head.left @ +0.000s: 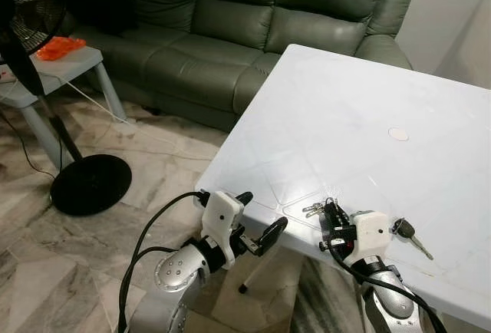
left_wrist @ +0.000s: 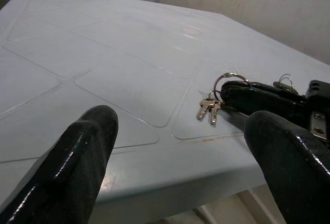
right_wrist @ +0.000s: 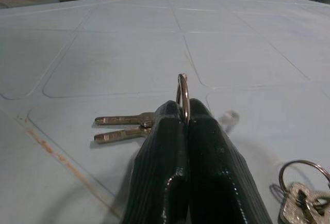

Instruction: Hang keys on a hook

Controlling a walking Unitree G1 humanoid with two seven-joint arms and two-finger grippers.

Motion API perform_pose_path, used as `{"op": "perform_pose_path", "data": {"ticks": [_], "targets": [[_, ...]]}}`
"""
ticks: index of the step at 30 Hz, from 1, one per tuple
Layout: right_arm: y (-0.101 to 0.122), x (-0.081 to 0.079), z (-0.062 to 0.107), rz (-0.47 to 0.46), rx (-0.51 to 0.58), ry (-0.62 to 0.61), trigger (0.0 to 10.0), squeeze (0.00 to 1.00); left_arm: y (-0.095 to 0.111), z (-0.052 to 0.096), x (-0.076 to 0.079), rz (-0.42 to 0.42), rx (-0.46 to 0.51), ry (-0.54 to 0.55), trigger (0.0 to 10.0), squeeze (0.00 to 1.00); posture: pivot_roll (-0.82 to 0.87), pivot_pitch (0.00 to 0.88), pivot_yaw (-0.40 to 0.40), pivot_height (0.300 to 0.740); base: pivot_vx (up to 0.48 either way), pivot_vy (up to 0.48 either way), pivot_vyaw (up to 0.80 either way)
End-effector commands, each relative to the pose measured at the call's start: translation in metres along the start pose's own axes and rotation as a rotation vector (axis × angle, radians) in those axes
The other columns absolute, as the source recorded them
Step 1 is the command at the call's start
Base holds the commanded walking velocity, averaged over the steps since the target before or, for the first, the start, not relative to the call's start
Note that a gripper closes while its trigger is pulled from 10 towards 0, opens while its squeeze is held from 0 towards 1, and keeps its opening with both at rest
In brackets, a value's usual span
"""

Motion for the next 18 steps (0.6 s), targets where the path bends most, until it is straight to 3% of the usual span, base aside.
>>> {"op": "perform_pose_path", "data": {"ticks": [1,2,3,5,6,7,8,11,14,15,18], "targets": [[-0.007,0.001,0.002,-0.011,-0.043,0.014,10.0,0.0,0.001,-0.001,0.003,-0.005,0.0,-0.001,10.0,0.0,0.02,0.033,-0.073,0.74,0.0,0.0,0.0],[-0.007,0.001,0.003,-0.013,-0.042,0.016,10.0,0.0,0.001,-0.001,0.003,-0.005,0.0,-0.001,10.0,0.0,0.02,0.034,-0.074,0.74,0.0,0.0,0.0],[-0.007,0.0,0.003,-0.031,-0.041,0.025,10.0,1.0,0.001,-0.001,0.003,-0.005,0.0,-0.001,10.0,0.0,0.02,0.034,-0.074,0.74,0.0,0.0,0.0],[-0.009,0.003,0.004,0.0,-0.06,0.007,10.0,1.0,0.001,-0.001,0.003,-0.003,0.0,0.001,10.0,0.0,0.02,0.035,-0.073,0.74,0.0,0.0,0.0],[-0.01,0.004,0.004,0.005,-0.066,0.003,10.0,0.5,0.001,-0.001,0.003,-0.001,0.0,0.002,10.0,0.0,0.02,0.035,-0.073,0.74,0.0,0.0,0.0],[-0.01,0.004,0.005,0.003,-0.064,0.006,10.0,0.5,0.001,-0.001,0.003,0.0,0.0,0.003,10.0,0.0,0.02,0.035,-0.073,0.74,0.0,0.0,0.0],[-0.009,0.004,0.005,-0.003,-0.062,0.018,10.0,0.0,0.001,-0.001,0.003,0.001,0.0,0.003,10.0,0.0,0.01,0.038,-0.074,0.74,0.0,0.0,0.0],[-0.009,0.008,0.005,0.016,-0.065,-0.012,10.0,0.0,0.001,-0.001,0.003,0.005,0.001,0.003,10.0,0.0,0.01,0.038,-0.074,0.74,0.0,0.0,0.0],[-0.01,0.008,0.007,-0.026,-0.068,0.017,10.0,0.0,0.002,-0.001,0.003,0.008,0.002,0.004,10.0,0.0,0.01,0.04,-0.075,0.74,0.0,0.0,0.0],[-0.008,0.007,0.007,-0.045,-0.052,0.038,10.0,1.0,0.002,-0.001,0.003,0.008,0.002,0.004,10.0,0.0,0.01,0.041,-0.076,0.74,0.0,0.0,0.0],[-0.006,0.011,0.007,-0.016,-0.05,0.005,10.0,1.0,0.002,-0.001,0.003,0.01,0.002,0.005,10.0,0.0,0.01,0.045,-0.077,0.74,0.0,0.0,0.0]]}}
Point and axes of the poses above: a point about 5 cm out from each wrist's last joint towards the gripper, its own z axis pointing back from the gripper into the wrist, its own y axis along the axis of the wrist's last joint, x = y × z, the point moved 1 cm from there along -z, pointing out of the wrist towards the gripper, and after that the axes turned 13 degrees about -z, right-handed, at the moved point
